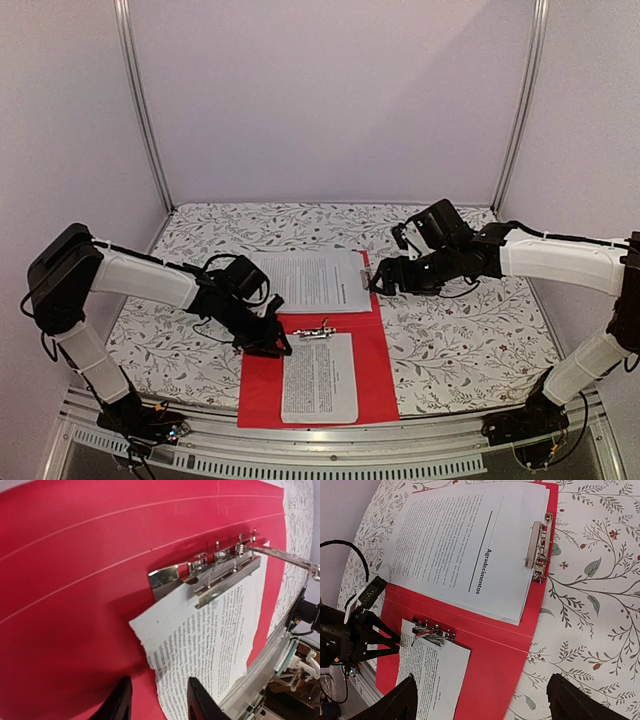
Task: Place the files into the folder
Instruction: Place the file in the folder with some files, then close the spring clip on the folder with some files.
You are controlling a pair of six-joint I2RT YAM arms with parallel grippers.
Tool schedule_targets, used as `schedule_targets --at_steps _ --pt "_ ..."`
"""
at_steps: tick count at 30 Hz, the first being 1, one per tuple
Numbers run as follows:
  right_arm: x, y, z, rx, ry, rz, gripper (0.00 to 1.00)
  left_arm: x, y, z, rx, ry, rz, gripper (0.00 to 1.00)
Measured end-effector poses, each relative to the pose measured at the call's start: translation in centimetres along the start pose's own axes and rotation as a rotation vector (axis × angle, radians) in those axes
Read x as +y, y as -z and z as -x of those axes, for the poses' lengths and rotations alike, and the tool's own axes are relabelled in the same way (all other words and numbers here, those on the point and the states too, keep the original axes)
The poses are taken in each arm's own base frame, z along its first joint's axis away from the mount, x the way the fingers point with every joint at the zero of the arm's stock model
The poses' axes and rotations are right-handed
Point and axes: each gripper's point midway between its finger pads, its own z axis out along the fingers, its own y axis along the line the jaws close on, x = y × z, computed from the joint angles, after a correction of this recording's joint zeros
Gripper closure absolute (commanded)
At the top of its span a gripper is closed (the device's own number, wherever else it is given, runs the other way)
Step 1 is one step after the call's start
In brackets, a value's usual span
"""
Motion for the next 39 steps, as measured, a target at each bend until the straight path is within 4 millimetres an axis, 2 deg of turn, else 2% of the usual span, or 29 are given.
schedule_targets --at_steps 8,13,21,27,30,34,39 --pt "1.1 -0.3 -0.8 0.025 0.034 0.031 0.13 0.3 1.4 0.0 -0.031 -0.006 0.042 0.50" --pt "3.2 -0.6 -2.0 0.047 0.100 0.086 0.19 0.1 2.8 0.3 -0.075 -0.037 0.064 0.42" --pt "6.5 -2.4 -5.6 0.144 0.195 0.183 0.28 -1.5 5.7 2.3 -0.180 -0.109 0.091 0.40" --pt "8.3 -3.3 -8.4 0.220 0.249 0.235 0.31 -2.3 6.9 3.7 -0.230 -0.146 0.112 0.40" --pt "8.5 -3.9 -9.3 0.243 0.255 0.247 0.31 -2.8 7.0 4.2 -0.245 -0.162 0.106 0.39" --pt "7.8 -4.4 -10.6 0.274 0.244 0.242 0.31 -3.7 6.5 5.0 -0.254 -0.188 0.086 0.39" --pt "7.0 -4.8 -11.7 0.295 0.222 0.234 0.31 -5.9 5.6 6.3 -0.270 -0.244 0.068 0.39"
